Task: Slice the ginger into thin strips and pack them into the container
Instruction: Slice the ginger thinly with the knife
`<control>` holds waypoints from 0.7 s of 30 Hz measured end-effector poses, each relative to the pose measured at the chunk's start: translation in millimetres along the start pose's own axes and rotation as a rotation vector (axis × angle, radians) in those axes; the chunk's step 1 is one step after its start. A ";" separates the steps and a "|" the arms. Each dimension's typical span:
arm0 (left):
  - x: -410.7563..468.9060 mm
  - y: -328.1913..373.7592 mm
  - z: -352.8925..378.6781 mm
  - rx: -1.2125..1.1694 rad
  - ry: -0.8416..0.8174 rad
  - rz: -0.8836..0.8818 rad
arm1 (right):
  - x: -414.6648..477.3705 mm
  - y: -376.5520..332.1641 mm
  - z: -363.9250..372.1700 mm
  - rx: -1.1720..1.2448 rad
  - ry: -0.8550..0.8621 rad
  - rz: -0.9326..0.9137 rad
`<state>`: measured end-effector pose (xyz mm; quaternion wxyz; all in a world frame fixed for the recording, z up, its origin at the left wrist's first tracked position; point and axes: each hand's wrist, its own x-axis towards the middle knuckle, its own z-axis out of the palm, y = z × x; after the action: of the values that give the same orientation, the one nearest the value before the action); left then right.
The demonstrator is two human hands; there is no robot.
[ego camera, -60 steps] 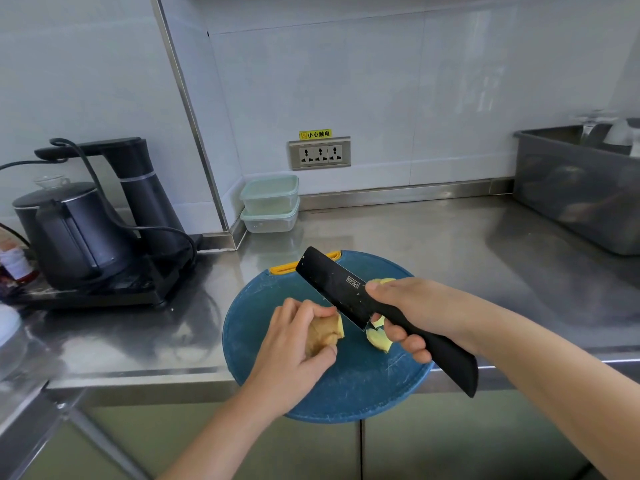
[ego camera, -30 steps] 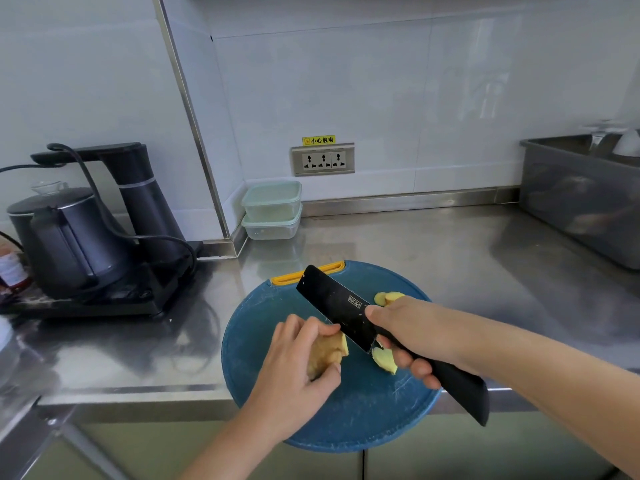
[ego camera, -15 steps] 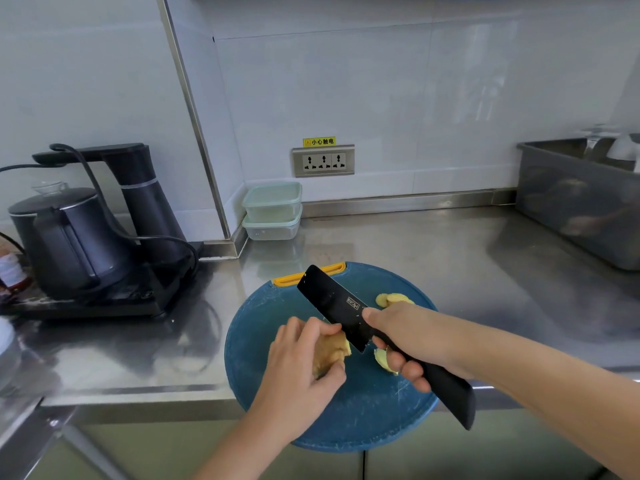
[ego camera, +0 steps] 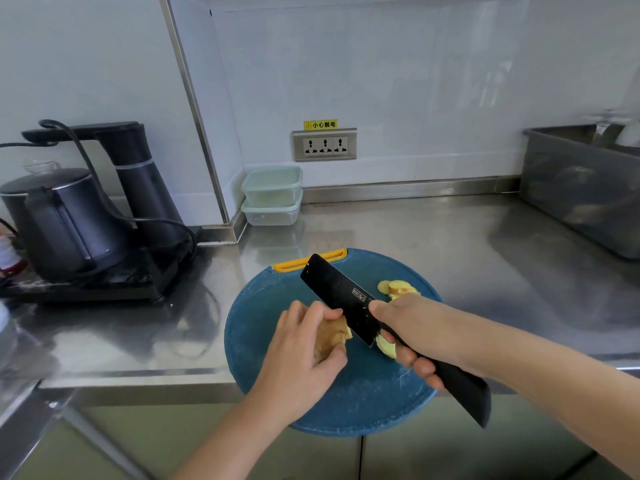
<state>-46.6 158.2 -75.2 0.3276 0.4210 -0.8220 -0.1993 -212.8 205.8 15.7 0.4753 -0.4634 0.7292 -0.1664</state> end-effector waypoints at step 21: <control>-5.5 5.5 0.2 -0.012 0.007 -0.028 | -1.8 16.1 11.5 0.111 0.002 0.056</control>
<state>-47.5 165.8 -74.0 0.3302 0.4311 -0.8137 -0.2072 -211.2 217.8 0.0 0.5039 -0.4157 0.7320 -0.1937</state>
